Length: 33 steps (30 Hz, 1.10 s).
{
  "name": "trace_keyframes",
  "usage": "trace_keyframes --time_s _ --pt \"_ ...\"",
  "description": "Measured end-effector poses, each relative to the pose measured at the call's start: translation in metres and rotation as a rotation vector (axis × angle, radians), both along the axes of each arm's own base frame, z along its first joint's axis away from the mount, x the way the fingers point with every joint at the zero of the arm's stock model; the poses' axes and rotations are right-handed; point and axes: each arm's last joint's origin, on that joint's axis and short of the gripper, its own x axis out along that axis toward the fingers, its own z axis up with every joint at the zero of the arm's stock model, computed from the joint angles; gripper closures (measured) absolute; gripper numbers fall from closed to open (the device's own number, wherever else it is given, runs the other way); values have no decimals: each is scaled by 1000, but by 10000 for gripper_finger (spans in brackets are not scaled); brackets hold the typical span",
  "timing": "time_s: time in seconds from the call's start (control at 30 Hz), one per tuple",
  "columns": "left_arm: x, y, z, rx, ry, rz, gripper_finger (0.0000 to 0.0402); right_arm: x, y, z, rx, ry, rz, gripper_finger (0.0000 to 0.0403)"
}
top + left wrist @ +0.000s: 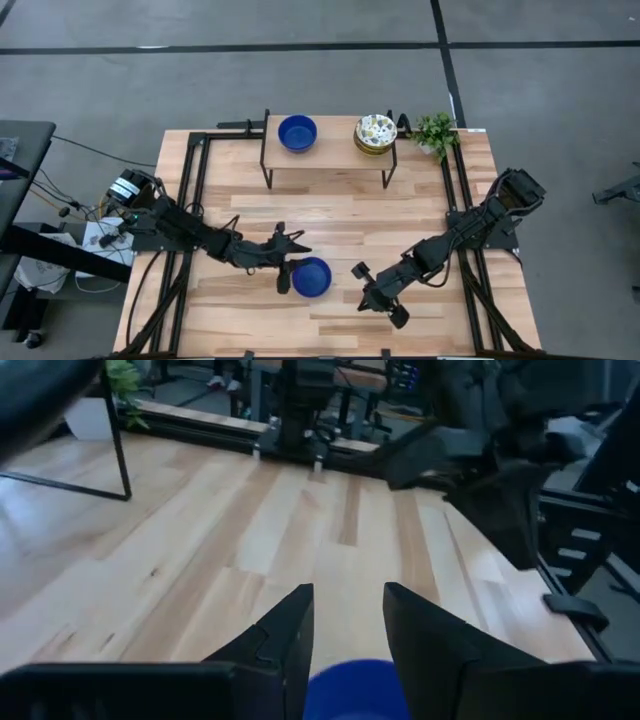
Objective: Pick & Place Mini bowls
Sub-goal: Stack the blue bowl on the blue bowl on the shelf
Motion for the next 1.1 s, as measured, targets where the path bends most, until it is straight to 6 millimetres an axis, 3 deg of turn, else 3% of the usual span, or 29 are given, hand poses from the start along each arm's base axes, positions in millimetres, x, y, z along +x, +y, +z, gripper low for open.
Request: trace_keyframes --time_s 0.2,0.37,0.5,0.73,0.9,1.1 --pt "5 13 3 -1 -5 -10 280 8 -13 0 -55 -44 11 402" --pt "2 40 30 -40 -97 -23 280 27 -31 11 1 -166 -65 402" --pt "-6 48 39 -35 -75 -59 280 36 -46 14 12 -202 -116 402" --pt "-6 48 22 -38 37 -47 280 38 -57 11 -3 -164 -151 402" --pt "-3 56 21 -52 38 -6 280 37 -54 11 0 -166 -141 402" --pt "-3 57 20 -49 47 -1 280 41 -64 10 46 -126 -220 402"
